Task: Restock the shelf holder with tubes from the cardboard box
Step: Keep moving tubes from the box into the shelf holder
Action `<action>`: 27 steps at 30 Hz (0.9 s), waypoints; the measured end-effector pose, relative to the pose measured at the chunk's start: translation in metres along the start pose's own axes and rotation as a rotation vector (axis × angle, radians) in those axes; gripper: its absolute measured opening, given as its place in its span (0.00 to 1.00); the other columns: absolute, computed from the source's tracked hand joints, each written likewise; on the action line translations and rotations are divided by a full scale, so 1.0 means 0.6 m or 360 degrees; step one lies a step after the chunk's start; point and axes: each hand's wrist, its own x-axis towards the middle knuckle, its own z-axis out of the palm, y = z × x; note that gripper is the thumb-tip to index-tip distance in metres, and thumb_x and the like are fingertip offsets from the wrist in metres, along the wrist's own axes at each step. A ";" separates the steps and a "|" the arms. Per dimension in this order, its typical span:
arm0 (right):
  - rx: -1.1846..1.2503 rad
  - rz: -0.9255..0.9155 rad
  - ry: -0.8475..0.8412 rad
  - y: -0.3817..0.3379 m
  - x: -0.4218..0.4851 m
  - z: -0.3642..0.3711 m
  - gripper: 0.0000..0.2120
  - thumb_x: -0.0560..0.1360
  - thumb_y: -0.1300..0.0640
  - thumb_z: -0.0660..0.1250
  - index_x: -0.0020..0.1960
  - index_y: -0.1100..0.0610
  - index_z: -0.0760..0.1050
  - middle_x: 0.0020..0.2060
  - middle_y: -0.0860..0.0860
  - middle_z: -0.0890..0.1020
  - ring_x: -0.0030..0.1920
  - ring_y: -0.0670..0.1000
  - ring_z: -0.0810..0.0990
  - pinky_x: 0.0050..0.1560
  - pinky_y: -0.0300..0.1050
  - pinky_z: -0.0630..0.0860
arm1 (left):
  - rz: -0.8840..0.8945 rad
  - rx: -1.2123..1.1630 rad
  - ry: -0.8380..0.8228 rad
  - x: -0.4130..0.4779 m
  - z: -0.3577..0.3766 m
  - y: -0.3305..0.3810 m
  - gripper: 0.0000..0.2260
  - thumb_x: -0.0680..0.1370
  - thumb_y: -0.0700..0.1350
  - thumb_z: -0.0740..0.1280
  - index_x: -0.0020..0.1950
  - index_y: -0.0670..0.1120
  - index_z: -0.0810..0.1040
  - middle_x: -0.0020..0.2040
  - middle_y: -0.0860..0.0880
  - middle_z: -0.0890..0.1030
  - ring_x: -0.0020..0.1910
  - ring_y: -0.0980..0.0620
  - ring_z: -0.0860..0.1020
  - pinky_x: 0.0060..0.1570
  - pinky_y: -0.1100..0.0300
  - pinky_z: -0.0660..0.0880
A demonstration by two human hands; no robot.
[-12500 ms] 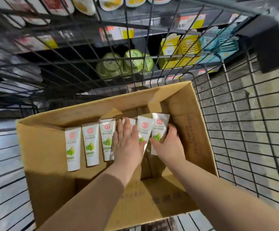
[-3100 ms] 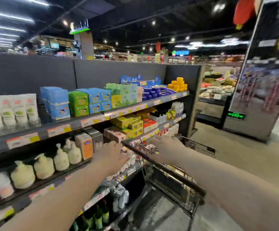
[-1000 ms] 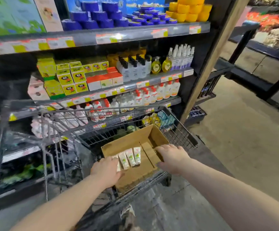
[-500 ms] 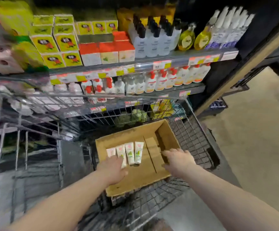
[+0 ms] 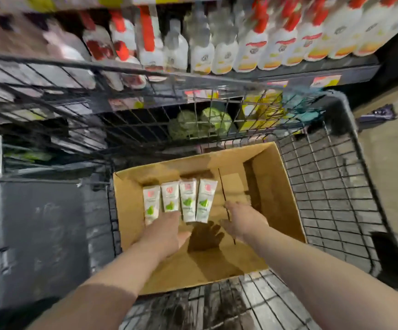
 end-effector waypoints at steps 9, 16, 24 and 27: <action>0.0456 0.0137 0.0104 -0.016 0.118 0.060 0.24 0.79 0.46 0.60 0.70 0.56 0.62 0.63 0.55 0.76 0.62 0.56 0.75 0.56 0.48 0.72 | -0.0250 -0.0362 0.0181 0.141 0.059 0.035 0.29 0.79 0.54 0.60 0.76 0.46 0.54 0.73 0.44 0.63 0.71 0.42 0.65 0.67 0.50 0.66; 0.1086 0.0262 0.0337 -0.030 0.168 0.092 0.21 0.75 0.51 0.68 0.62 0.58 0.65 0.57 0.55 0.79 0.57 0.57 0.79 0.54 0.55 0.77 | -0.0398 -0.0395 0.0418 0.178 0.055 0.054 0.26 0.79 0.51 0.62 0.72 0.43 0.59 0.65 0.42 0.72 0.62 0.41 0.74 0.48 0.54 0.71; 0.1223 0.0205 0.0245 0.003 0.169 0.107 0.17 0.71 0.54 0.70 0.56 0.53 0.68 0.48 0.47 0.77 0.48 0.48 0.77 0.49 0.48 0.78 | -0.0424 -0.0576 0.0317 0.197 0.067 0.059 0.15 0.75 0.50 0.69 0.57 0.46 0.70 0.52 0.46 0.78 0.45 0.46 0.78 0.30 0.60 0.69; 0.1235 0.0151 0.0174 0.007 0.163 0.107 0.17 0.74 0.54 0.68 0.61 0.54 0.71 0.55 0.50 0.78 0.51 0.48 0.76 0.46 0.42 0.72 | -0.0361 -0.0588 0.0290 0.189 0.076 0.053 0.16 0.74 0.51 0.69 0.57 0.48 0.68 0.53 0.48 0.78 0.46 0.47 0.78 0.34 0.58 0.72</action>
